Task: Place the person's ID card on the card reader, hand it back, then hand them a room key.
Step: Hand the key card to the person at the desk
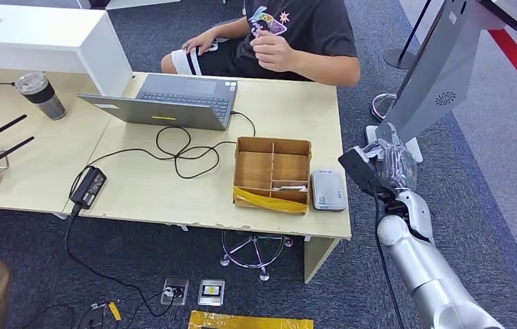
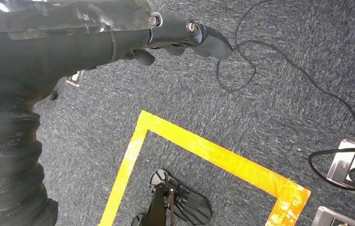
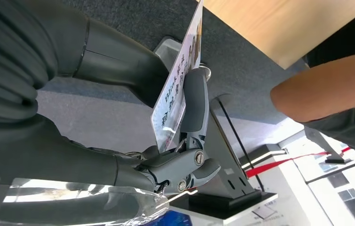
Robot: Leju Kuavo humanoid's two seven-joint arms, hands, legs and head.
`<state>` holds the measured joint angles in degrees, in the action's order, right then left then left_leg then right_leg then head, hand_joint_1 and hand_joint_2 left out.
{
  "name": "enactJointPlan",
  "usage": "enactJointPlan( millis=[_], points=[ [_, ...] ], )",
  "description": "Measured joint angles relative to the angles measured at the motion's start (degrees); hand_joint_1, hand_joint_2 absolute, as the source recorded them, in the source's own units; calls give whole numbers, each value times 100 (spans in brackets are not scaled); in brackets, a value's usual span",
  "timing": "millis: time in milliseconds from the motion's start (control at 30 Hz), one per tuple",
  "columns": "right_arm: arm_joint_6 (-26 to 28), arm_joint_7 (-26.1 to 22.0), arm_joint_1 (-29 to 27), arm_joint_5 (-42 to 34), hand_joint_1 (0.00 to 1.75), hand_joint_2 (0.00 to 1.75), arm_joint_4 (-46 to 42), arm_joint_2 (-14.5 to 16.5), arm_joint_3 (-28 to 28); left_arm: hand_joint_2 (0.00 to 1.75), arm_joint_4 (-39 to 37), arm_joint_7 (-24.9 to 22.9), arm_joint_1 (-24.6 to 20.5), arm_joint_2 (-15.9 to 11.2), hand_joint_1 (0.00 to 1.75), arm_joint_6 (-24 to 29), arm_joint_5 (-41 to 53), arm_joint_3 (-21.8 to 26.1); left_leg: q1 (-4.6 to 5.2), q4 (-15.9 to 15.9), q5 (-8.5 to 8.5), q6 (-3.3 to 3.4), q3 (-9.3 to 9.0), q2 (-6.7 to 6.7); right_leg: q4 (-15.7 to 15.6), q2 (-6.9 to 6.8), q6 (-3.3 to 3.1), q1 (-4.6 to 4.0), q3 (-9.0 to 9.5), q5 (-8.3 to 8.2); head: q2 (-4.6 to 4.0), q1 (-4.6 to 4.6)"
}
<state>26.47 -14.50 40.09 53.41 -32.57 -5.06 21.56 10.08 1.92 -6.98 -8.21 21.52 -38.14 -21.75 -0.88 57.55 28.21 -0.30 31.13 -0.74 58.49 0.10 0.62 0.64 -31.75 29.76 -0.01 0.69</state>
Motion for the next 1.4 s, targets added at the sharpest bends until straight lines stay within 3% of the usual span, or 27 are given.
enactJointPlan(
  millis=[467,633,900,1133,1400],
  points=[
    [4,0,-34,37,175,175,-688,-47,-145,175,0,0,0,5,0,39,-15,-5,0,0,0,0,0,0,0,0,0,0,0,0,-1,1],
    [-299,-32,-8,-35,175,175,-1190,-22,-183,175,0,34,-1,7,0,44,-20,-45,0,0,0,0,2,1,2,-1,0,0,1,0,0,0],
    [-415,-155,654,504,175,175,-1414,258,-132,175,0,53,-32,44,0,13,15,-144,-1,-1,-5,-4,3,-2,4,-2,0,-1,1,0,-1,0],
    [-399,-157,803,603,175,175,-1402,323,-103,175,0,52,-34,55,0,9,20,-155,-1,-1,-5,-4,3,-2,3,-2,0,-1,1,0,0,1],
    [-218,-197,1306,1031,175,175,-942,549,115,175,0,51,-102,54,0,-66,57,-278,0,0,-5,-4,6,-5,3,-5,0,0,-1,0,1,1]
  ],
)
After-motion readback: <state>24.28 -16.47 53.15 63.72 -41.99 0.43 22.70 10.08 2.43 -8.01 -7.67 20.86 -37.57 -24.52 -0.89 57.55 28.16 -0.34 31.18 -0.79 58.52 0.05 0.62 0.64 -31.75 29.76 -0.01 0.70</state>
